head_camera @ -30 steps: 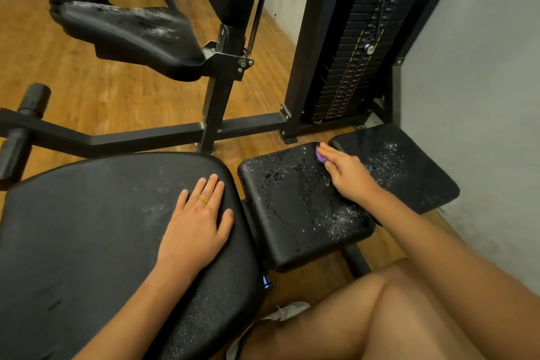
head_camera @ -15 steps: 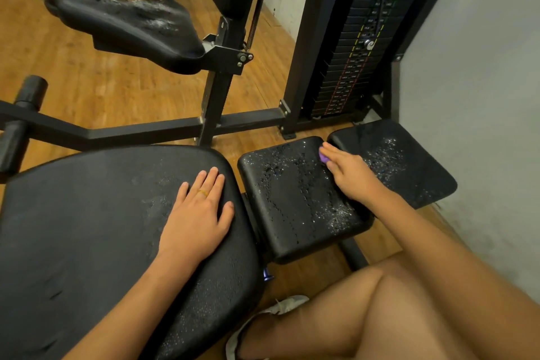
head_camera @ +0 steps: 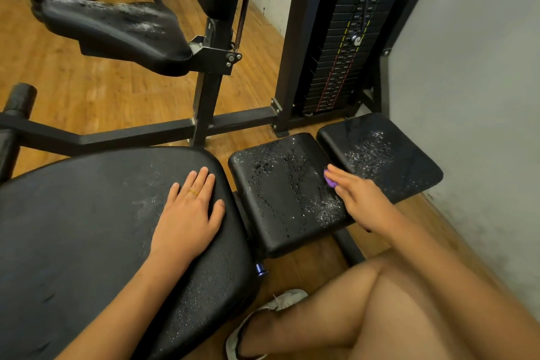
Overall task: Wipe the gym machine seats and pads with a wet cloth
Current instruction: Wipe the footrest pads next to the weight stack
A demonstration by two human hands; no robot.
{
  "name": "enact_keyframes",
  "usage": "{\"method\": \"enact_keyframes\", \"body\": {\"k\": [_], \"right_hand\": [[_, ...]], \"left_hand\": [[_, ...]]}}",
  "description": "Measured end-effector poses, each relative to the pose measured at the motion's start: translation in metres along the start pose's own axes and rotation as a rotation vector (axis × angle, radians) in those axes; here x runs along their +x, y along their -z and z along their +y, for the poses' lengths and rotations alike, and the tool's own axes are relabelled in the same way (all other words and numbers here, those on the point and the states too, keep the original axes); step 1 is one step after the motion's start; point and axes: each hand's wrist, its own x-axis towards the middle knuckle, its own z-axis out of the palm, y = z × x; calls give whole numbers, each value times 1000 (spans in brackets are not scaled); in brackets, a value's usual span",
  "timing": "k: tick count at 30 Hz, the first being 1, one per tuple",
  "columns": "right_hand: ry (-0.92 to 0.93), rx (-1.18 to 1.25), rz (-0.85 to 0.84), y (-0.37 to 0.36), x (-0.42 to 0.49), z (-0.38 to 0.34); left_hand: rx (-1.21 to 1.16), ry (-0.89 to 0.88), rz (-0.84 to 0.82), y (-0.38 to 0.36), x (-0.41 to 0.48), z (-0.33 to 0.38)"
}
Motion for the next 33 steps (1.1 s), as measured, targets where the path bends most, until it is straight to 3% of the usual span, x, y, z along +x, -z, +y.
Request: {"method": "enact_keyframes", "body": {"k": [3, 9, 13, 18, 21, 24, 26, 33], "right_hand": [[-13, 13, 5, -3, -48, 6], [-13, -88, 66, -22, -62, 0], [216, -120, 142, -71, -79, -50], [339, -124, 86, -92, -82, -83], [235, -132, 94, -66, -80, -41], [1, -152, 131, -30, -75, -1], [-29, -160, 117, -26, -74, 1], [343, -109, 43, -97, -79, -111]], "left_hand": [[6, -11, -10, -1, 1, 2], [-2, -12, -7, -3, 0, 3], [-6, -11, 3, -1, -1, 3], [-12, -12, 0, -1, -4, 3], [-9, -13, -1, 0, -5, 4], [-17, -18, 22, 0, -3, 5], [-5, -16, 20, -1, -3, 3], [-4, -8, 24, -2, -3, 3]]}}
